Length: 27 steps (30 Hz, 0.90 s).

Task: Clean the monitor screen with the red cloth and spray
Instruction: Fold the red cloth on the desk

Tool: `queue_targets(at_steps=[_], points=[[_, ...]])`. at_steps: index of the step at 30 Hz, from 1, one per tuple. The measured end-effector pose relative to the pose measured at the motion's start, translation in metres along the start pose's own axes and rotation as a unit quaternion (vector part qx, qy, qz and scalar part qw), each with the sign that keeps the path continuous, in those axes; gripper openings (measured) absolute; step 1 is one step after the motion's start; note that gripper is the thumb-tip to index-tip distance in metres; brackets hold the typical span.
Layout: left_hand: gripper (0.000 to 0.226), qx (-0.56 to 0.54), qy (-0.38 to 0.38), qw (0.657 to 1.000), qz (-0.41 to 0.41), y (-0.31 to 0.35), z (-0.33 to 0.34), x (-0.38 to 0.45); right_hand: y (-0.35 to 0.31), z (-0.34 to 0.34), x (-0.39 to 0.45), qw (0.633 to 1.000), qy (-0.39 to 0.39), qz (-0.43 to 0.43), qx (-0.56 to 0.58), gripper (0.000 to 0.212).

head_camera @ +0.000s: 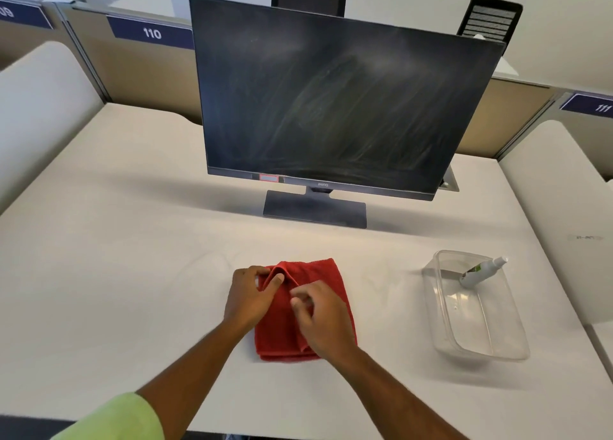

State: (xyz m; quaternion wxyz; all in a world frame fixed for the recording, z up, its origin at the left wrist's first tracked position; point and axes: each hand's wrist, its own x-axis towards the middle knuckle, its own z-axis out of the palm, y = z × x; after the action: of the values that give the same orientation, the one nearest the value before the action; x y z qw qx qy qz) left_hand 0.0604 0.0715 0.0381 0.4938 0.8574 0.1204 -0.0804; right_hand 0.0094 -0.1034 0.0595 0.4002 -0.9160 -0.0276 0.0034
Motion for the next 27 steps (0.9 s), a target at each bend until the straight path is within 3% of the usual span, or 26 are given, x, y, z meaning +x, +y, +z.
queue_targets(at_steps=[2, 3, 7, 10, 13, 15, 18, 19, 21, 24, 27], points=[[0.027, 0.087, 0.04, 0.995, -0.009, -0.001, 0.003, -0.002, 0.008, -0.007, 0.003, 0.997, 0.055, 0.022, -0.041, 0.013], [0.023, 0.11, 0.048, 0.993, -0.002, 0.0, 0.004, -0.002, 0.01, -0.009, 0.005, 0.997, 0.046, 0.041, -0.055, 0.015], [0.013, 0.109, 0.038, 0.993, -0.016, 0.002, 0.011, -0.001, 0.011, -0.005, 0.007, 0.983, -0.098, 0.101, -0.116, 0.039], [0.017, 0.113, 0.043, 0.992, -0.042, 0.001, 0.011, 0.003, 0.007, 0.004, 0.006, 0.987, -0.049, 0.074, -0.135, 0.016], [0.019, 0.095, 0.035, 0.993, -0.066, 0.005, 0.005, 0.012, -0.003, 0.007, 0.011, 0.998, -0.016, 0.047, -0.04, 0.009], [0.021, 0.062, 0.03, 0.994, -0.088, 0.005, -0.002, 0.017, -0.012, 0.012, 0.013, 0.995, -0.099, 0.016, 0.021, 0.021], [0.034, -0.004, 0.034, 0.992, -0.123, -0.004, -0.009, 0.018, -0.018, 0.026, 0.006, 0.953, -0.299, -0.017, 0.046, 0.034], [0.04, -0.016, 0.032, 0.992, -0.125, -0.005, -0.01, 0.018, -0.014, 0.027, 0.004, 0.952, -0.301, -0.02, 0.05, 0.032], [0.046, -0.02, 0.022, 0.992, -0.12, -0.004, -0.01, 0.016, -0.007, 0.021, 0.002, 0.975, -0.209, 0.0, 0.078, 0.024], [0.038, 0.029, -0.001, 0.997, -0.078, 0.002, -0.007, 0.012, 0.006, 0.006, 0.007, 0.999, 0.007, 0.01, 0.046, 0.018], [0.034, 0.078, -0.02, 0.996, -0.046, -0.001, -0.002, 0.008, 0.018, -0.002, 0.008, 0.993, 0.07, -0.011, -0.089, 0.022]])
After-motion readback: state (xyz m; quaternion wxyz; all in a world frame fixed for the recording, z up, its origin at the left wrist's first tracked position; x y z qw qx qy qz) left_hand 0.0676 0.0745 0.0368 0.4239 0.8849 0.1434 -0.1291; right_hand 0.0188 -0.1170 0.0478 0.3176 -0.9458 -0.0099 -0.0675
